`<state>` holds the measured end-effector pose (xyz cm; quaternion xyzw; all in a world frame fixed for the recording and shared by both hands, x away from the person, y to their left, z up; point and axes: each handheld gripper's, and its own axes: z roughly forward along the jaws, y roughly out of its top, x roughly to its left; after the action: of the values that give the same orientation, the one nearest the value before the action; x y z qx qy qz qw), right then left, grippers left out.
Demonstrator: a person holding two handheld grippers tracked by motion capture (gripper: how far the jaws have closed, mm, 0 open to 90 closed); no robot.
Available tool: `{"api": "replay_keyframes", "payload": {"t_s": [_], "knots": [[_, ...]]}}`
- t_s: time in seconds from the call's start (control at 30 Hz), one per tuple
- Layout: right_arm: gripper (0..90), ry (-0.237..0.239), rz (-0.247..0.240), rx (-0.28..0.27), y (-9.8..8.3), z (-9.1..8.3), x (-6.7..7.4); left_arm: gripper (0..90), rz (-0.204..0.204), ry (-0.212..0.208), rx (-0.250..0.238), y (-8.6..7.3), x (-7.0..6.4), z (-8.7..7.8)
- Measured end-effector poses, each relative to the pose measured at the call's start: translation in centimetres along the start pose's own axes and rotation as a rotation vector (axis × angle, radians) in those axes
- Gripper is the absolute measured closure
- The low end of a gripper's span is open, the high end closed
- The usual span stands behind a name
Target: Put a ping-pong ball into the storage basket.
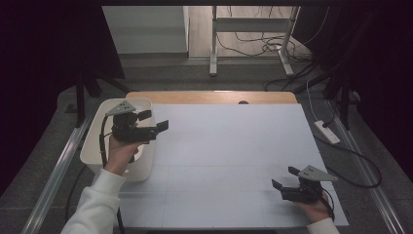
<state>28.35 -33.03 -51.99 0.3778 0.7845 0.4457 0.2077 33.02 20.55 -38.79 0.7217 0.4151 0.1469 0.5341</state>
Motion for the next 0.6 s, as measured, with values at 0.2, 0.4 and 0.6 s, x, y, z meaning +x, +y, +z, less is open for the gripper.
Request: {"api": "replay_keyframes", "payload": {"t_s": [0.2,0.4,0.6], "knots": [[14.8,0.004,-0.010,-0.001,0.1,0.1,0.1,13.4,0.001,-0.030,0.013,-0.6,-1.0,0.5],[14.8,0.001,-0.009,0.001,0.2,0.0,0.2,14.7,0.017,-0.061,0.015,-1.0,-2.4,0.7],[14.8,0.002,-0.021,-0.003,0.3,0.2,0.3,14.8,0.044,-0.103,0.026,-1.2,-4.0,1.4]]}}
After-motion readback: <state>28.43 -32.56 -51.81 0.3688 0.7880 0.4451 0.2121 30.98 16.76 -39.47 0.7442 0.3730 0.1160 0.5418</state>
